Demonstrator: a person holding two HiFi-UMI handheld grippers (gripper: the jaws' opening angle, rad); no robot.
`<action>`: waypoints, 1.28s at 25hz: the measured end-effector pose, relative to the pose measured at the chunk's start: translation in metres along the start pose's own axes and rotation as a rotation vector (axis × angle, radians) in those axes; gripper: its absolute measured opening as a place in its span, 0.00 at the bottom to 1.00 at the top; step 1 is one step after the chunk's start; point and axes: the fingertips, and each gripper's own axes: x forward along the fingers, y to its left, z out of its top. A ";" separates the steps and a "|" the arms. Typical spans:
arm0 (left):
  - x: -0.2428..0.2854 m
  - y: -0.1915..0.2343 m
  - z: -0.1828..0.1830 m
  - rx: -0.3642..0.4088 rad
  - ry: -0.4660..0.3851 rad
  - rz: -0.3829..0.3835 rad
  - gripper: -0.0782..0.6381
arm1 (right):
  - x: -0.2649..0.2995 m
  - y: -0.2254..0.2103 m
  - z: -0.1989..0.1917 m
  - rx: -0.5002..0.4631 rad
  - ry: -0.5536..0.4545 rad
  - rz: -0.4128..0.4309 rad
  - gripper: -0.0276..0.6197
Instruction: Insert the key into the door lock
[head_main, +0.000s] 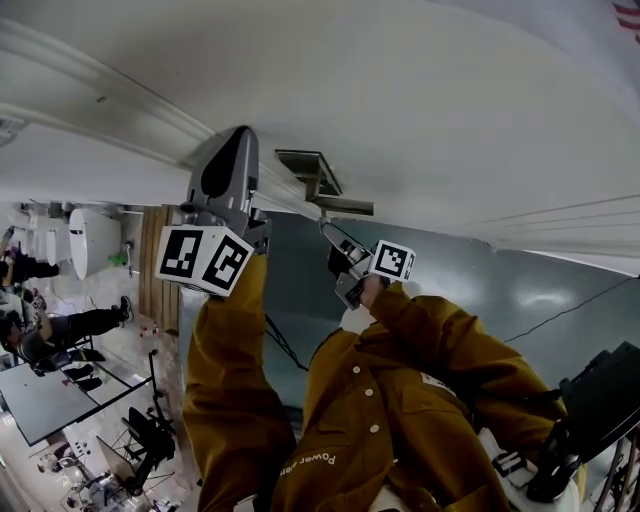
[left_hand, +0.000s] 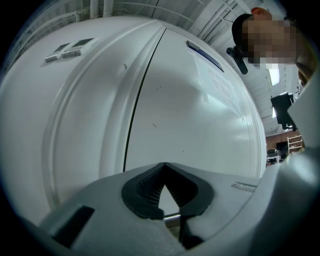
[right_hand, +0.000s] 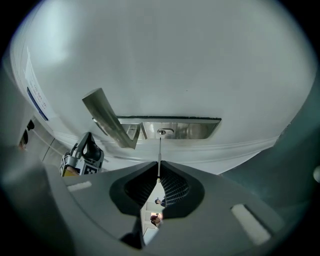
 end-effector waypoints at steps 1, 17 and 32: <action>-0.001 0.000 0.001 0.001 0.001 0.002 0.11 | 0.002 -0.001 0.002 0.004 -0.007 0.004 0.09; -0.006 -0.003 0.003 0.010 0.019 0.002 0.11 | 0.013 -0.002 0.005 0.023 -0.037 0.014 0.09; -0.005 -0.004 0.005 -0.004 0.019 -0.010 0.11 | 0.015 -0.014 0.012 0.058 -0.131 -0.019 0.09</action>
